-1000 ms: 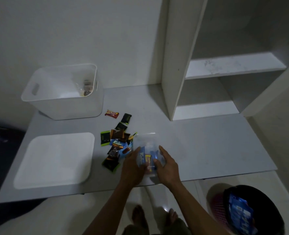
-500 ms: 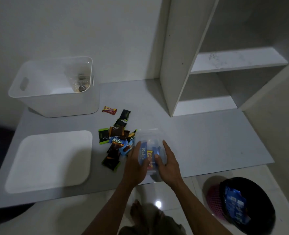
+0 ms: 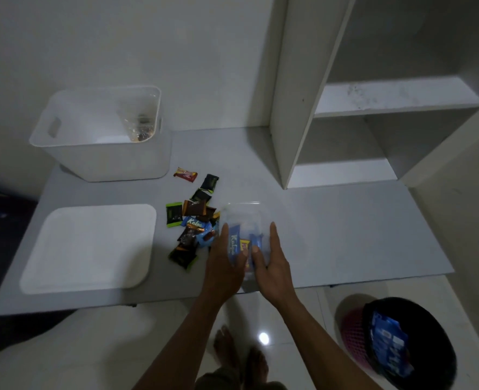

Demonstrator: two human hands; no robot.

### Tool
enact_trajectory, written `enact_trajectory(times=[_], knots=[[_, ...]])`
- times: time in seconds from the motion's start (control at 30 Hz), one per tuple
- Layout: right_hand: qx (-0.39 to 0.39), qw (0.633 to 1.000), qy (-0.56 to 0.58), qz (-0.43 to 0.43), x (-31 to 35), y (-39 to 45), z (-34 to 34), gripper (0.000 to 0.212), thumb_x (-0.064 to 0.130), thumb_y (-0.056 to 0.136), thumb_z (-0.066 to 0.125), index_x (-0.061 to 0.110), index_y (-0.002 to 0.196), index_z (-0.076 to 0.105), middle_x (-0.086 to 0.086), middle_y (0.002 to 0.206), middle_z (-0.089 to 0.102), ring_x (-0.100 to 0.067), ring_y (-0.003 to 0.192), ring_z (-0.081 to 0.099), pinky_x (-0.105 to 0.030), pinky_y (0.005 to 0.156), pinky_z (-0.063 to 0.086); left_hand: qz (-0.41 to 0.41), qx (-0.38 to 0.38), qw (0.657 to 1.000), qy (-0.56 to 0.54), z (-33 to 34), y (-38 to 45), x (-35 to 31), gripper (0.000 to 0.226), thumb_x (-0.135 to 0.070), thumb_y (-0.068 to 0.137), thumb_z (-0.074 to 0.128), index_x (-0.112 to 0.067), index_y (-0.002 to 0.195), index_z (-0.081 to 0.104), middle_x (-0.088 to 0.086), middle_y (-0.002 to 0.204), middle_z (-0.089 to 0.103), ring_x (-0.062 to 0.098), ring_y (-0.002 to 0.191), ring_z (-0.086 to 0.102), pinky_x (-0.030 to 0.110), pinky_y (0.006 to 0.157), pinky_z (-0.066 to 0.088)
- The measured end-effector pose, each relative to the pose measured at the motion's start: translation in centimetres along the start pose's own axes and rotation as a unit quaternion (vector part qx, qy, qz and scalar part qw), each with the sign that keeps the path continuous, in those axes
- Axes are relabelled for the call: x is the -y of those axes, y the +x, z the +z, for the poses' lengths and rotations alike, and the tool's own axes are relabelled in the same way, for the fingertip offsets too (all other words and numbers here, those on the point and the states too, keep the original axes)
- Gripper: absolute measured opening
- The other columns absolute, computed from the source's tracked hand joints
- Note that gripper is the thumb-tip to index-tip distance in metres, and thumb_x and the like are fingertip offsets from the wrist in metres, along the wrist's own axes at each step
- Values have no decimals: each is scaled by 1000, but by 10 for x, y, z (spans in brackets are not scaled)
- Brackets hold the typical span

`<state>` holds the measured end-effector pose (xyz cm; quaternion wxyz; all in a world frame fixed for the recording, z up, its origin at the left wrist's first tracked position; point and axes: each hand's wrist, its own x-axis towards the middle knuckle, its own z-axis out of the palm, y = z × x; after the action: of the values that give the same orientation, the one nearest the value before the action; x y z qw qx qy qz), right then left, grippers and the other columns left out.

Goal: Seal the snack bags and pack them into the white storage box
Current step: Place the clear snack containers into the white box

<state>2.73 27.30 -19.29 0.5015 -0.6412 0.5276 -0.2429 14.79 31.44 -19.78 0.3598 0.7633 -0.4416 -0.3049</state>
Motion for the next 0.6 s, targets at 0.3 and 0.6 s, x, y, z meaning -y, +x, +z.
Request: enact_trajectory(times=[0.3, 0.6], knots=[[23, 998, -13, -65, 71, 14, 8, 72, 50, 97, 45, 37, 155, 4, -1, 156, 36, -21, 135, 47, -26, 105, 42, 36, -138, 990, -23, -61, -2, -41, 75, -31, 96, 56, -29, 149, 3, -6, 151, 31, 8, 138, 28, 18, 109, 27], [36, 986, 0, -160, 191, 69, 75, 72, 49, 98, 45, 33, 156, 6, -1, 157, 34, -21, 140, 41, -35, 113, 37, 5, -196, 979, -48, -190, 57, -62, 72, -38, 100, 46, -27, 155, 0, 1, 156, 32, 22, 140, 37, 22, 104, 29]])
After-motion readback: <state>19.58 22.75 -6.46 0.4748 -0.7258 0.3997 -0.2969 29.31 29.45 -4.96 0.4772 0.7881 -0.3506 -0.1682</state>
